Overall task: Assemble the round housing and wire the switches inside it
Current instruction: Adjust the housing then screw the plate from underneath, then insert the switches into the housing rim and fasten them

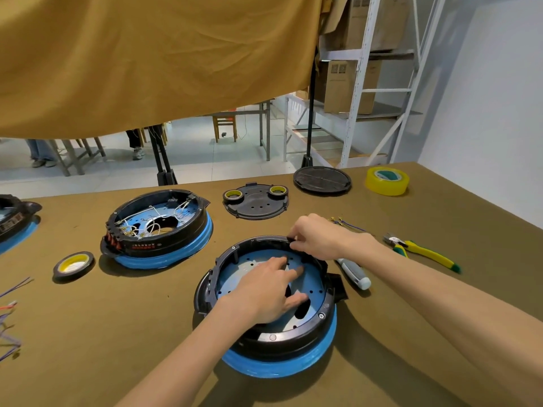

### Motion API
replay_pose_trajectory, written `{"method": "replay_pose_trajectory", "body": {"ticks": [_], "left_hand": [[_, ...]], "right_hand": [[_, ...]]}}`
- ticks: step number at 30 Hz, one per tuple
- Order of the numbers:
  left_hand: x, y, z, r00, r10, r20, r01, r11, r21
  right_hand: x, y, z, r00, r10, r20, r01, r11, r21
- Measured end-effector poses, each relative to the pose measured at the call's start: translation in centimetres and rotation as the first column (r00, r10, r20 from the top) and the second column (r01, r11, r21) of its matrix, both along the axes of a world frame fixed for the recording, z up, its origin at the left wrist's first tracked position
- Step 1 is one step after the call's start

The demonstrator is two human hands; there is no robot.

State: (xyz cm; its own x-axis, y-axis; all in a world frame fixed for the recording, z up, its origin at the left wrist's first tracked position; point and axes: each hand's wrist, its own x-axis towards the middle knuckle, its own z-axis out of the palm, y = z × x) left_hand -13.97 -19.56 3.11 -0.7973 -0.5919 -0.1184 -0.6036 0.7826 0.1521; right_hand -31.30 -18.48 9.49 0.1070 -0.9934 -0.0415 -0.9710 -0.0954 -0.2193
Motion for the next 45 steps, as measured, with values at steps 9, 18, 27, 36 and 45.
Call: {"method": "replay_pose_trajectory", "body": {"ticks": [9, 18, 27, 36, 45], "left_hand": [[-0.1, -0.9, -0.3, 0.998, 0.053, -0.017, -0.053, 0.999, -0.005], [1.8, 1.0, 1.7, 0.984, 0.059, -0.169, -0.012, 0.963, 0.269], [2.7, 3.3, 0.4, 0.952, 0.006, -0.305, -0.047, 0.991, -0.128], [0.0, 2.0, -0.8, 0.952, 0.034, -0.305, -0.143, 0.929, -0.342], [-1.2, 2.4, -1.1, 0.928, 0.027, -0.372, -0.2, 0.879, -0.434]], "right_hand": [[0.7, 1.9, -2.0, 0.981, -0.164, 0.1, 0.178, 0.972, -0.155], [-0.5, 2.3, -3.9, 0.94, -0.278, 0.2, 0.31, 0.938, -0.153], [-1.3, 3.8, -4.0, 0.912, -0.266, 0.312, 0.314, 0.942, -0.115], [-6.5, 9.3, -7.2, 0.845, -0.483, 0.229, 0.535, 0.764, -0.362], [-7.2, 12.9, -10.0, 0.849, -0.506, 0.151, 0.527, 0.791, -0.312]]}}
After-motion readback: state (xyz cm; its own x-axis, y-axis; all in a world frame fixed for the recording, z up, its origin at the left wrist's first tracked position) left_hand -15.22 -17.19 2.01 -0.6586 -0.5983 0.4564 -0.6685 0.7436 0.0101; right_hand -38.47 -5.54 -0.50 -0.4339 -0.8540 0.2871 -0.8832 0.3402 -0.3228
